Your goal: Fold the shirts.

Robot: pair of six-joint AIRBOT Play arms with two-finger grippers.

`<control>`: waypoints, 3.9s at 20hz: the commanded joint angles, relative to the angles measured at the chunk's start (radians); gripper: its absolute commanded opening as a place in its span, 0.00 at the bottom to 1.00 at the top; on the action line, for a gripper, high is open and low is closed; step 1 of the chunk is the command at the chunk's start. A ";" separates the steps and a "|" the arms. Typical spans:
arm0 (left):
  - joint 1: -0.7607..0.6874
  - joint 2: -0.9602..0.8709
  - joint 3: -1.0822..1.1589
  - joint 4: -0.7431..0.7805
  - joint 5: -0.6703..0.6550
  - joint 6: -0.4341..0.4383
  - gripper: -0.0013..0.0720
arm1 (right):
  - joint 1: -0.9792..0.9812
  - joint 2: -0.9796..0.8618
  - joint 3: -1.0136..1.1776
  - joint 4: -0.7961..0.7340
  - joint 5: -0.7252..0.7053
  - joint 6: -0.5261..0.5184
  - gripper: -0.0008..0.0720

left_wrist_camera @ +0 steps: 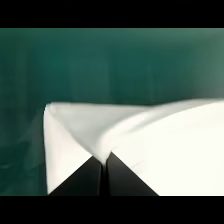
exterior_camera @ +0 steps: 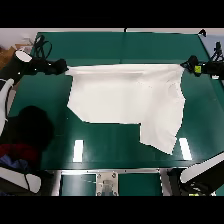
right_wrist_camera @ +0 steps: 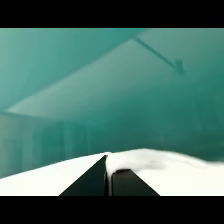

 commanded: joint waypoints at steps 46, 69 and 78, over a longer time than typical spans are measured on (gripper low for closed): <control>-0.391 0.573 -1.039 -0.163 0.386 -0.347 0.75 | -0.294 0.806 -1.306 -0.362 0.134 0.303 0.60; -0.230 0.537 -0.756 0.157 -0.082 -0.255 0.04 | -0.270 0.867 -1.116 -0.455 0.354 0.374 0.03; -0.233 0.478 -0.566 0.178 -0.197 -0.235 0.04 | -0.212 0.875 -0.997 -0.349 0.325 0.390 0.03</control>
